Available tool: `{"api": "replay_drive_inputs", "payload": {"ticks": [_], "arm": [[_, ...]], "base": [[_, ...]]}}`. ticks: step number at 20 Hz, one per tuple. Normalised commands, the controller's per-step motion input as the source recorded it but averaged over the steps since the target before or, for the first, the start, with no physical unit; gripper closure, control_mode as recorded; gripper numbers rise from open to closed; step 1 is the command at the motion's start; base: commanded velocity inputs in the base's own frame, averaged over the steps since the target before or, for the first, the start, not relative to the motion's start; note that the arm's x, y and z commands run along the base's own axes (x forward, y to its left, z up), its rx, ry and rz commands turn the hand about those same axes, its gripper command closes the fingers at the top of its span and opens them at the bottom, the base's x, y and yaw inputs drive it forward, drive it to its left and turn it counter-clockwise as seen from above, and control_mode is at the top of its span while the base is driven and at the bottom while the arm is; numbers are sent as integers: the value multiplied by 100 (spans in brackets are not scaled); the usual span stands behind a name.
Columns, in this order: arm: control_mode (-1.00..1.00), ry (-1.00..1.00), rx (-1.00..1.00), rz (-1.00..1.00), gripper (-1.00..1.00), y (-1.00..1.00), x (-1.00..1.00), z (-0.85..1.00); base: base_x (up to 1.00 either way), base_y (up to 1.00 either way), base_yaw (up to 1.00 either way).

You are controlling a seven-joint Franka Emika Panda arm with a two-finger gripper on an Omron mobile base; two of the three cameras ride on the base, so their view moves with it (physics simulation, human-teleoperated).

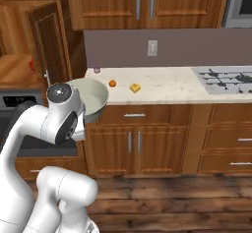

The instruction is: Pick both bowls and place them on the counter. Then place the tangerine in one bowl and place the cheese in the other bowl.

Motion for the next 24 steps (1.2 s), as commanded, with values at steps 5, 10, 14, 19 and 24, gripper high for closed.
{"api": "replay_drive_inputs", "payload": {"ticks": [5,10,14,19,24], "arm": [[100,0,0,0,100,0,0,0],[100,0,0,0,100,0,0,0],[100,0,0,0,100,0,0,0],[100,0,0,0,100,0,0,0],[100,0,0,0,100,0,0,0]], "base": [[63,-56,7],[74,-43,13],[75,-43,14],[70,-48,11],[60,-54,12]]}}
